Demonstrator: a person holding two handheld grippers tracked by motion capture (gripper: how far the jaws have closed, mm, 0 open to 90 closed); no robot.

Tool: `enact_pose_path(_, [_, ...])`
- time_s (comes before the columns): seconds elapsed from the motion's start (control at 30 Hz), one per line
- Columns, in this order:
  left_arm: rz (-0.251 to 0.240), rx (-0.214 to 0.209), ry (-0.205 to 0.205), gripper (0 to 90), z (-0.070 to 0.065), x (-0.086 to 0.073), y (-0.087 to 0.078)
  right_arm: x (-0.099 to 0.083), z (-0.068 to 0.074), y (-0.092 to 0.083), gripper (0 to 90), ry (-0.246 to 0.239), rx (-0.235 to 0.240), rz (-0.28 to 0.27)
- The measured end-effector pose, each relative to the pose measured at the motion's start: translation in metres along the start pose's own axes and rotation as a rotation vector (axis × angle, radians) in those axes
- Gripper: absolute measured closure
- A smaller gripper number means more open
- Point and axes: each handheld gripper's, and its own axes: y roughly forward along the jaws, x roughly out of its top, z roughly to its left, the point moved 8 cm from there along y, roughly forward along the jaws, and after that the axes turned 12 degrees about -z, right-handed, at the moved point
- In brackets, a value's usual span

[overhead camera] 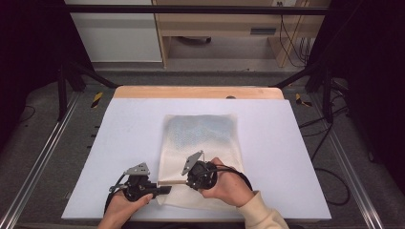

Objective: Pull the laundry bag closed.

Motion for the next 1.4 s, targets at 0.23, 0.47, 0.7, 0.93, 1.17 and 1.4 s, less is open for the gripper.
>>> enact_pose_path(0.23, [0.01, -0.01, 0.006, 85.1, -0.002, -0.001, 0.002, -0.004, 0.0, -0.004, 81.8, 0.013, -0.001, -0.007])
enact_pose_path(0.47, [0.015, -0.01, 0.008, 85.1, -0.002, -0.002, 0.003, -0.008, -0.001, -0.007, 81.8, 0.014, -0.008, -0.005])
enact_pose_path(0.7, [0.016, -0.01, 0.012, 85.0, -0.003, -0.002, 0.004, -0.011, -0.001, -0.009, 81.8, 0.025, -0.011, -0.003])
enact_pose_path(0.93, [0.019, -0.011, 0.018, 84.9, -0.003, -0.002, 0.005, -0.014, -0.002, -0.012, 81.8, 0.032, -0.014, -0.009])
enact_pose_path(1.17, [0.019, -0.014, 0.021, 84.9, -0.004, -0.002, 0.005, -0.016, -0.003, -0.015, 81.8, 0.031, -0.016, -0.01])
enact_pose_path(1.4, [0.018, -0.015, 0.023, 84.9, -0.004, -0.002, 0.005, -0.019, -0.004, -0.017, 81.8, 0.037, -0.018, -0.009])
